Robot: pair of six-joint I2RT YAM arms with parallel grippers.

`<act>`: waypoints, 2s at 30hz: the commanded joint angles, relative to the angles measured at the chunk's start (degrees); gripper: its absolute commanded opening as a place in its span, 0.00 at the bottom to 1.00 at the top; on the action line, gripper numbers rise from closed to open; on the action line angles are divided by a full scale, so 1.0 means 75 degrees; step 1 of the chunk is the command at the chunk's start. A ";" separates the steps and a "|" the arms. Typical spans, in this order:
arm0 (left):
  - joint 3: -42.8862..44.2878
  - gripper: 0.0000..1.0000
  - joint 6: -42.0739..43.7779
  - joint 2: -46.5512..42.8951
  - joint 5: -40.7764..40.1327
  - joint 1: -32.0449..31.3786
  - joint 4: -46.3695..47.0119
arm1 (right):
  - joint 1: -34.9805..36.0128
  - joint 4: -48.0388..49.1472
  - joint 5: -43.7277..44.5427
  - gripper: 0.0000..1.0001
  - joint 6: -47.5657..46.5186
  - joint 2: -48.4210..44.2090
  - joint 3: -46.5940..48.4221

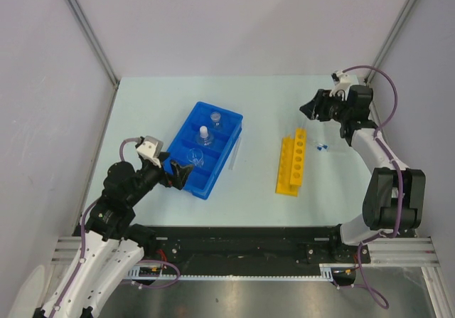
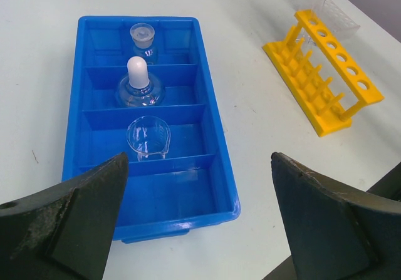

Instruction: Organize the chemistry lab equipment

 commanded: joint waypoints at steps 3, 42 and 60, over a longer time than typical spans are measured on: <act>-0.0003 1.00 0.0384 0.0043 0.0089 0.0027 0.0224 | 0.0362 -0.1078 0.0826 0.51 -0.0938 0.0176 0.0668; 0.0009 1.00 0.0384 0.0054 0.0077 0.0027 0.0212 | 0.1218 -0.1302 0.1600 0.26 -0.2251 -0.0538 0.0505; -0.0003 1.00 0.0384 0.0019 0.0100 0.0015 0.0224 | 0.1183 -0.1149 0.1026 0.29 -0.2978 -0.1065 -0.0175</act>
